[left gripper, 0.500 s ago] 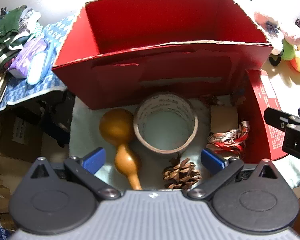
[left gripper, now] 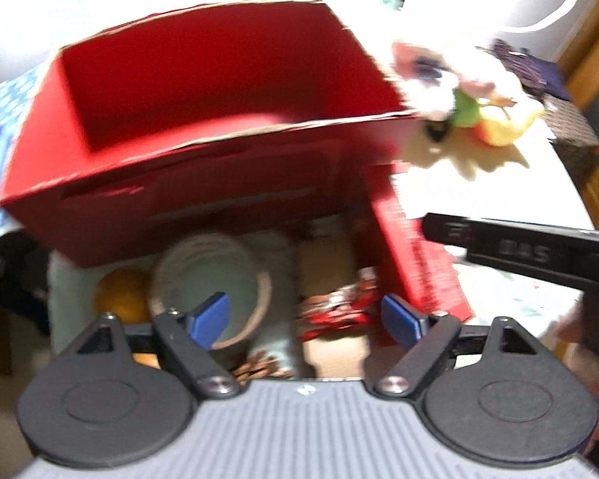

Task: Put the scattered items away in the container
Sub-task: 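Close the right gripper on the red printed gift box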

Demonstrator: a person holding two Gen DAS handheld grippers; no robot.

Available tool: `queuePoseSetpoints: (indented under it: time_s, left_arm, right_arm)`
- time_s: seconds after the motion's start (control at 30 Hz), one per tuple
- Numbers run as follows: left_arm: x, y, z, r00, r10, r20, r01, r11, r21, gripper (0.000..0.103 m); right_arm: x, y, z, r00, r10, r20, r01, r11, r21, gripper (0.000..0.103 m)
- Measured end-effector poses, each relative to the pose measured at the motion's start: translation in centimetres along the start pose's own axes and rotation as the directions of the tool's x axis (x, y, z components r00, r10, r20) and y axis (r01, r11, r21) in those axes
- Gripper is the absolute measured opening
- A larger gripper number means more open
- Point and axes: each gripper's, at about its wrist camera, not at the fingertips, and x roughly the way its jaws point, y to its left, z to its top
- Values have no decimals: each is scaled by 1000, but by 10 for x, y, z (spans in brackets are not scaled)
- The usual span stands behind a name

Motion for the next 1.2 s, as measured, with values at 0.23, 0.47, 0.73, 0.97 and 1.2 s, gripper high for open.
queuePoseSetpoints:
  time_s: [0.23,0.47,0.73,0.97,1.2]
  left_arm:
    - [5,-20,16,987,-163,6,162,984,71,82]
    - [24,-34,22,970,-234,-66,239,966,97,69]
    - [39,-43,32,961,-261,-87,268,959,88,65]
    - [50,-61,39,958,-269,-94,279,954,113,65]
    - [67,-70,36,973,-196,-119,210,971,118,65]
  right_arm:
    - [4,-8,10,993,120,-14,-119,993,18,54]
    - [27,-22,16,968,220,-122,-210,974,87,51]
    - [31,-38,25,940,299,-165,-274,949,155,51]
    - [29,-57,30,927,324,-190,-296,941,162,51]
    - [35,-68,28,891,392,-231,-352,915,196,52]
